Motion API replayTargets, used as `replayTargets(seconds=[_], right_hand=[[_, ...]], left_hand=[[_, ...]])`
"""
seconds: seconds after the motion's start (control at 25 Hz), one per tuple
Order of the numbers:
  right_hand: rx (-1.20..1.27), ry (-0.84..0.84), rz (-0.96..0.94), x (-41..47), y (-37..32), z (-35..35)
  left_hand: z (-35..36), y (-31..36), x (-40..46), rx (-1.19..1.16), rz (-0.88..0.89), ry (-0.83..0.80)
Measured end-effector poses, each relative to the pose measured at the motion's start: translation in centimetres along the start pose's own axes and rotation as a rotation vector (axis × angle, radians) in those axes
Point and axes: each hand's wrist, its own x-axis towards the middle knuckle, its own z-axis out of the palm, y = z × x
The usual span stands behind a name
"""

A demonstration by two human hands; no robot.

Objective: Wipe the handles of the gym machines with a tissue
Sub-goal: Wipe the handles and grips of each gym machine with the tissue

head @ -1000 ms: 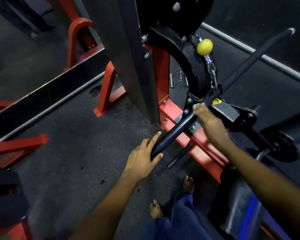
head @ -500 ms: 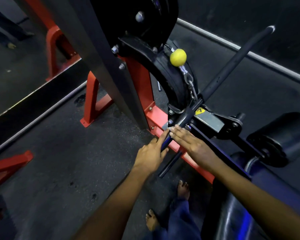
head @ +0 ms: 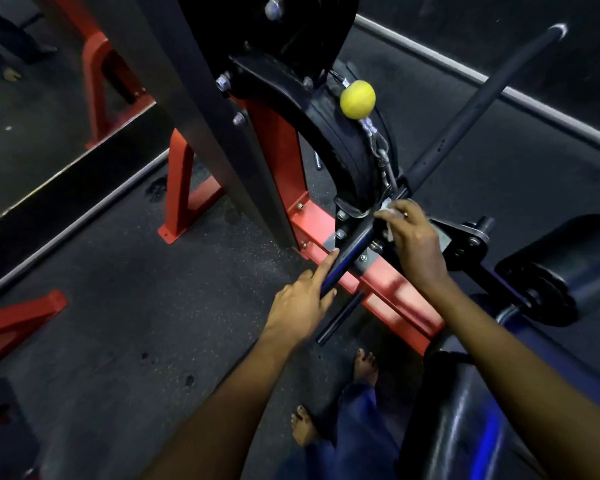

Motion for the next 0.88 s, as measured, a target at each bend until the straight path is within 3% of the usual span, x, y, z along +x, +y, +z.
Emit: replayTargets(seconds=[0.08,0.24,0.28,0.4,0.44,0.56,0.6,0.72,0.88], right_hand=[[0.006,0.032,0.015,-0.2,-0.5,1.6],[-0.078,-0.238,-0.457,-3.0,-1.2,1.6],[-0.092,-0.22,-0.403,-1.8,-0.3,1.0],[-0.027,-0.065,-0.004,0.6,0.2,0.8],[-0.102,-0.06,-0.037,-0.2,-0.6,1.7],[-0.24,-0.209,-0.461,-3.2,-1.3,1.9],[-0.275,-0.217,-0.485,-2.0,-0.6,1.0],[-0.272,-0.088,-0.249,0.8,-0.7,0.6],[-0.241,-0.267,-0.591,-1.8,-2.5,2.2]], left_hand=[[0.2,-0.1,-0.1,-0.009,-0.009,-0.007],[0.2,-0.2,-0.1,-0.019,-0.001,-0.018],[0.2,-0.1,0.1,-0.023,0.008,-0.012],[0.5,-0.3,0.2,-0.044,0.029,0.008],[0.6,-0.5,0.1,-0.044,0.031,0.012],[1.0,-0.9,-0.3,-0.045,0.035,0.007],[0.9,-0.9,-0.4,-0.048,0.043,0.011],[0.8,-0.8,0.0,-0.063,0.053,0.033],[0.9,-0.8,0.1,-0.016,0.023,0.015]])
